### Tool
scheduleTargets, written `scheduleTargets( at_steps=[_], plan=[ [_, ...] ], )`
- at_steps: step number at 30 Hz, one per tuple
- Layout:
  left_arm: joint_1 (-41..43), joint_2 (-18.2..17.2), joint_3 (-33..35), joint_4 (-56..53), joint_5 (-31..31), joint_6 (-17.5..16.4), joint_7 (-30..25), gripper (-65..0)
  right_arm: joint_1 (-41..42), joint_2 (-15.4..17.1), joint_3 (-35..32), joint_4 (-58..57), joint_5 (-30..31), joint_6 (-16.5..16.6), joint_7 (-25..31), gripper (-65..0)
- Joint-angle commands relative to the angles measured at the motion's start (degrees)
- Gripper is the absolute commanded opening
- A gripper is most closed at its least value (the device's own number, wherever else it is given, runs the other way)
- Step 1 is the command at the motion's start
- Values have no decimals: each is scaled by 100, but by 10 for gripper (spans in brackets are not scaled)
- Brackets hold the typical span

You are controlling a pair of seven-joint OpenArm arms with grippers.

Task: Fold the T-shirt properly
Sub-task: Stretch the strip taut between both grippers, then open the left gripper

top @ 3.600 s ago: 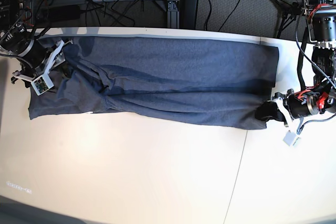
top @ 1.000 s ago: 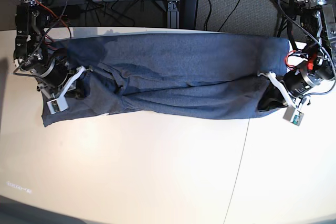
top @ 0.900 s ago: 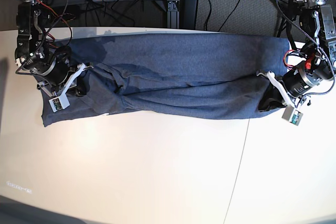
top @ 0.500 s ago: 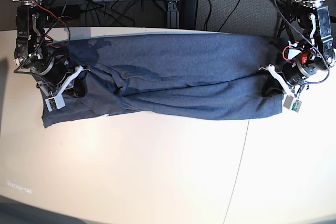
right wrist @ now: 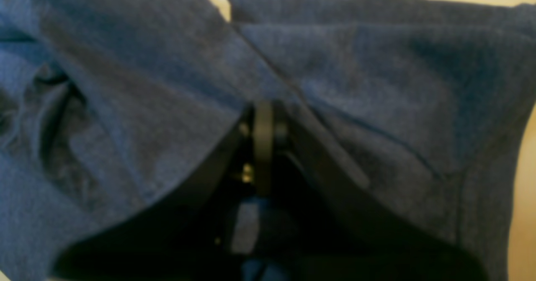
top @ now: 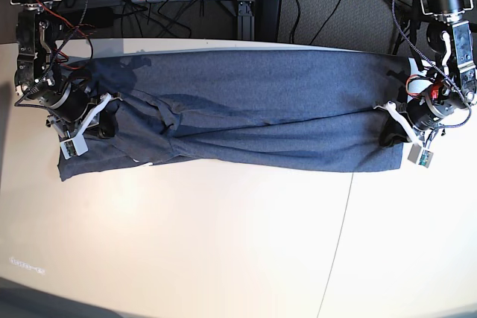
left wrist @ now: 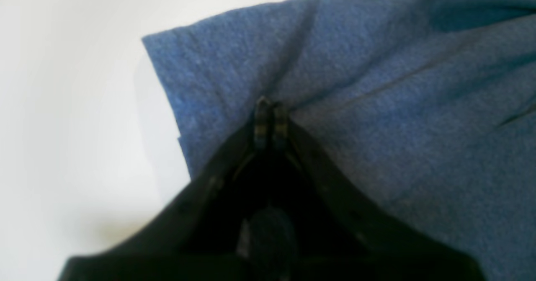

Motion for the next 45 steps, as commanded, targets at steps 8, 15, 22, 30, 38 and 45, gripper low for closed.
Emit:
scheduleTargets(
  at_steps=[8, 15, 22, 30, 38, 45],
  plan=[
    [-94, -76, 732, 42, 146, -132, 4, -650, 31, 122, 46, -2, -411, 66, -144, -650],
    [-345, -72, 1574, 42, 654, -7, -256, -650, 31, 125, 138, -4, -660, 66, -146, -650],
    [-643, -79, 1589, 42, 811, -9, -243, -650, 31, 127, 490, -72, -660, 66, -146, -650],
    [-669, -79, 1521, 42, 868, 260, -138, -650, 31, 302, 579, -437, -461, 68, -144, -650],
    [-682, -83, 769, 44, 866, 315, -111, -650, 31, 299, 579, -483, -323, 68, -144, -650],
    [-813, -245, -37, 52, 433, 503, 203, -650, 31, 297, 579, -483, -269, 68, -144, -650]
  ],
)
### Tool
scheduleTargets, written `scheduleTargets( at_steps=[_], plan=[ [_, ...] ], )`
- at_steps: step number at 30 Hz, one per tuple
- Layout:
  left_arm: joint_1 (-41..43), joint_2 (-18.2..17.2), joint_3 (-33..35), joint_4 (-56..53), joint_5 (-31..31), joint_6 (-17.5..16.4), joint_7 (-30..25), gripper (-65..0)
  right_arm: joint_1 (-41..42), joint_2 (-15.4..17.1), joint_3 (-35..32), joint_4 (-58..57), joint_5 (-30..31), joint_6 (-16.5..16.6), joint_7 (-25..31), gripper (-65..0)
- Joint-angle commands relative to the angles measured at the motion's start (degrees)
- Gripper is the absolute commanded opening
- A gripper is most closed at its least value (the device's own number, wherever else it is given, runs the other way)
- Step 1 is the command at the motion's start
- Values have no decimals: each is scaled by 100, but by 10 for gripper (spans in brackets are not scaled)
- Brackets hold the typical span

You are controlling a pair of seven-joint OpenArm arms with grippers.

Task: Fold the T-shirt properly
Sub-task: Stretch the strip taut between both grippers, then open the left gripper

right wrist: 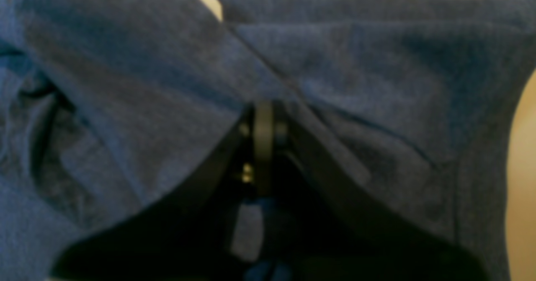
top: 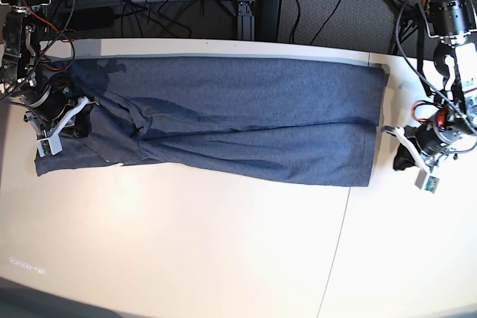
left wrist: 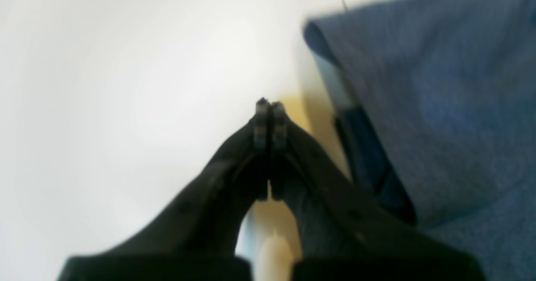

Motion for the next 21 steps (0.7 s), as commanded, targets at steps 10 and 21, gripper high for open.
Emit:
scheduleTargets(
  at_steps=[10, 21],
  plan=[
    [-105, -66, -304, 382, -2507, -535, 1453, -650, 13, 109, 42, -4, -57, 68, -232, -650],
    [354, 103, -146, 433, -4207, -535, 2059, -650, 42, 109, 42, -4, 15, 68, -227, -650]
  ],
)
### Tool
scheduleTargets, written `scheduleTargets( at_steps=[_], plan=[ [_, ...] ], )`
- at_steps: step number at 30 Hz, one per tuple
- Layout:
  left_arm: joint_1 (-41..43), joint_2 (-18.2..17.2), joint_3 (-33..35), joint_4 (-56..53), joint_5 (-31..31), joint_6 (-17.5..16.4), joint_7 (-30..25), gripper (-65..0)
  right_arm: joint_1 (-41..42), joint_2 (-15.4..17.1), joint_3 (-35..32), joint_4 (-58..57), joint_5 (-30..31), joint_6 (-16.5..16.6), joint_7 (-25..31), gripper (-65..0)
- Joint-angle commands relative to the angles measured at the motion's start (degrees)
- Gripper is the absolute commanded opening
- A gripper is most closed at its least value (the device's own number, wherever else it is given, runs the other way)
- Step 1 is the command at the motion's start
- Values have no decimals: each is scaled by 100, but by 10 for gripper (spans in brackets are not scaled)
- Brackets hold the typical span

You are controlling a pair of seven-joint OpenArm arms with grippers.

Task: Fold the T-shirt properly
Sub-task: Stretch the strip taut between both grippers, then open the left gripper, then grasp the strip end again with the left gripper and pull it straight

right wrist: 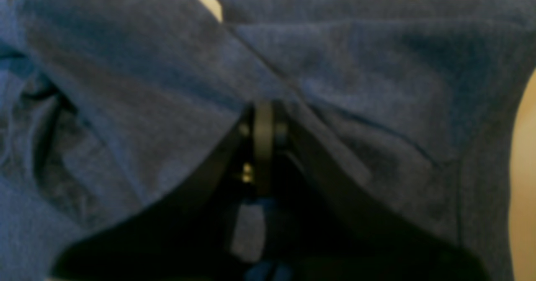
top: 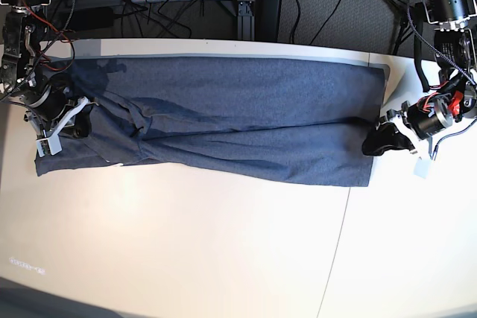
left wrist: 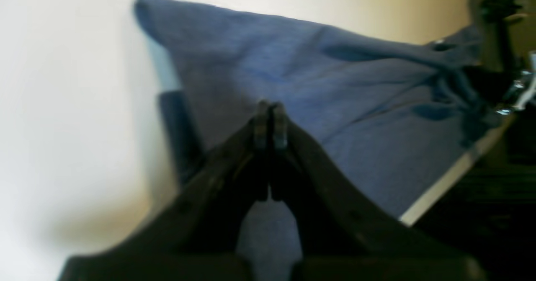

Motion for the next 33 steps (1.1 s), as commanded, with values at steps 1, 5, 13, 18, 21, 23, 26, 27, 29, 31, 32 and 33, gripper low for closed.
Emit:
scheduleTargets(
  at_steps=[1, 5, 13, 18, 21, 23, 26, 27, 29, 31, 32, 33],
  plan=[
    [-103, -17, 55, 116, -155, -202, -74, -650, 24, 111, 42, 4, -37, 68, -212, -650],
    [-138, 179, 372, 116, -9, -202, -103, -650, 85, 111, 44, 37, 216, 68, -195, -650],
    [-175, 225, 474, 116, 466, -202, -332, -650, 442, 114, 44, 44, 306, 68, -280, -650],
    [-280, -44, -33, 116, 509, -202, -330, -650, 452, 111, 42, 44, 317, 76, -289, -650],
    [-258, -247, -400, 116, 511, -202, -321, -562, 452, 111, 42, 44, 319, 76, -286, -650],
    [-205, -396, -479, 114, 511, -202, -308, -414, 452, 111, 42, 44, 319, 76, -286, -650],
    [-44, -555, -457, 114, 498, -202, -308, -272, 455, 109, 42, 44, 321, 79, -284, -650],
    [35, -590, -455, 114, 476, -202, -306, -270, 455, 109, 42, 44, 323, 79, -286, -650],
    [188, -629, -455, 114, 378, -202, -208, -270, 452, 109, 42, 44, 323, 76, -304, -650],
    [330, -649, -439, 114, 79, -202, 28, -260, 455, 109, 42, 44, 323, 79, -354, -650],
    [385, -654, -417, 114, -9, -202, 90, -239, 455, 109, 42, 44, 321, 79, -376, -650],
    [420, -651, -387, 107, -26, -202, 103, -221, 455, 111, 42, 44, 321, 81, -393, -650]
  ],
)
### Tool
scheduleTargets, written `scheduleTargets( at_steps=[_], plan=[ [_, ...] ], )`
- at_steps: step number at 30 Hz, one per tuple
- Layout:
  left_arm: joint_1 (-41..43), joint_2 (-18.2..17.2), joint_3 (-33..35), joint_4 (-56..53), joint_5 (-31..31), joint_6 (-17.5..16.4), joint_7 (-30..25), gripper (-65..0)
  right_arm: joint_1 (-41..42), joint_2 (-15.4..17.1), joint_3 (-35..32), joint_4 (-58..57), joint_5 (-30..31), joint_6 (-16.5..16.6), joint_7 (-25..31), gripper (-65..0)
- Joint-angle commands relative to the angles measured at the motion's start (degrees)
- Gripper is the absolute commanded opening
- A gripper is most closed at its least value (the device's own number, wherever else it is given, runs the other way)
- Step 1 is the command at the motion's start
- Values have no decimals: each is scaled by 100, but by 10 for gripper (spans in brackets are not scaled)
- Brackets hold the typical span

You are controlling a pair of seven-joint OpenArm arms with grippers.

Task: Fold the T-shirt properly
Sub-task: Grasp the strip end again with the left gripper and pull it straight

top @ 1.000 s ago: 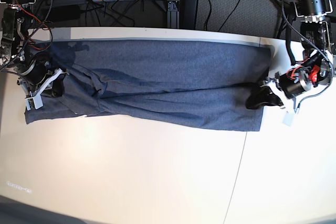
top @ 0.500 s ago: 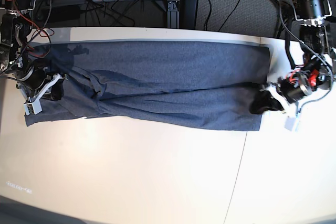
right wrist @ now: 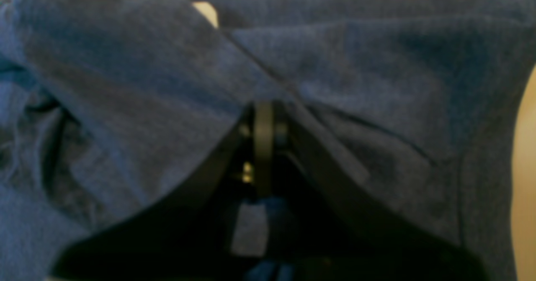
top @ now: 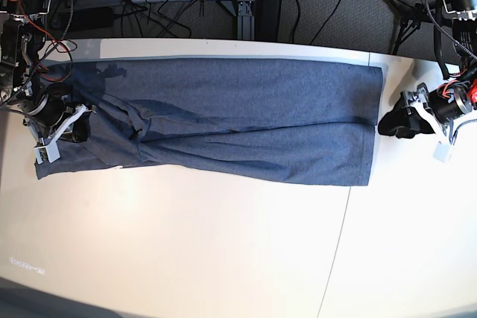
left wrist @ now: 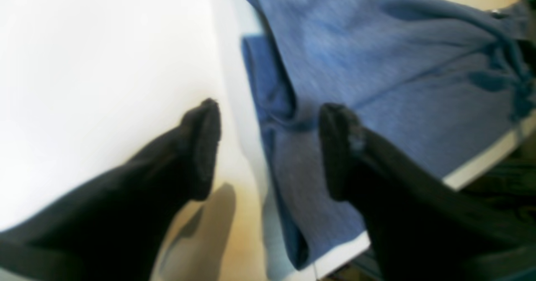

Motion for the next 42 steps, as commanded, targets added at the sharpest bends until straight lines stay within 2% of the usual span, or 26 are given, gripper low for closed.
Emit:
scheduleTargets(
  at_steps=[1, 6, 13, 21, 25, 29, 37, 38, 39, 42],
  plan=[
    [-50, -98, -4, 76, -131, -198, -70, -212, 90, 114, 42, 72, 37, 63, 35, -650],
    [-70, -96, 129, -341, -164, -198, -72, -212, 92, 111, 42, 72, 48, 61, -70, -650],
    [-496, -94, 190, -1784, -601, -198, -61, -212, 87, 114, 42, 72, 164, 66, -120, -650],
    [-688, 2, 376, -2118, -1399, -198, 680, -212, 90, 111, 42, 72, 205, 66, -140, -650],
    [-688, 2, 791, -2118, -1401, -198, 719, -213, 90, 111, 42, 72, 199, 66, -181, -650],
    [-713, 33, 1228, -2118, -1394, -198, 533, -213, 92, 111, 42, 72, 205, 66, -221, -650],
    [-960, 459, 1405, -2118, -999, -198, 522, -217, 90, 114, 42, 72, 201, 66, -243, -650],
    [-966, 470, 1405, -2118, -935, -198, 503, -231, 90, 114, 42, 72, 188, 66, -245, -650],
    [-977, 470, 1405, -2118, -914, -198, 503, -271, 90, 114, 42, 72, 184, 66, -251, -650],
    [-977, 428, 1403, -2118, -813, -198, 389, -495, 92, 114, 42, 72, 186, 66, -258, -650]
  ],
)
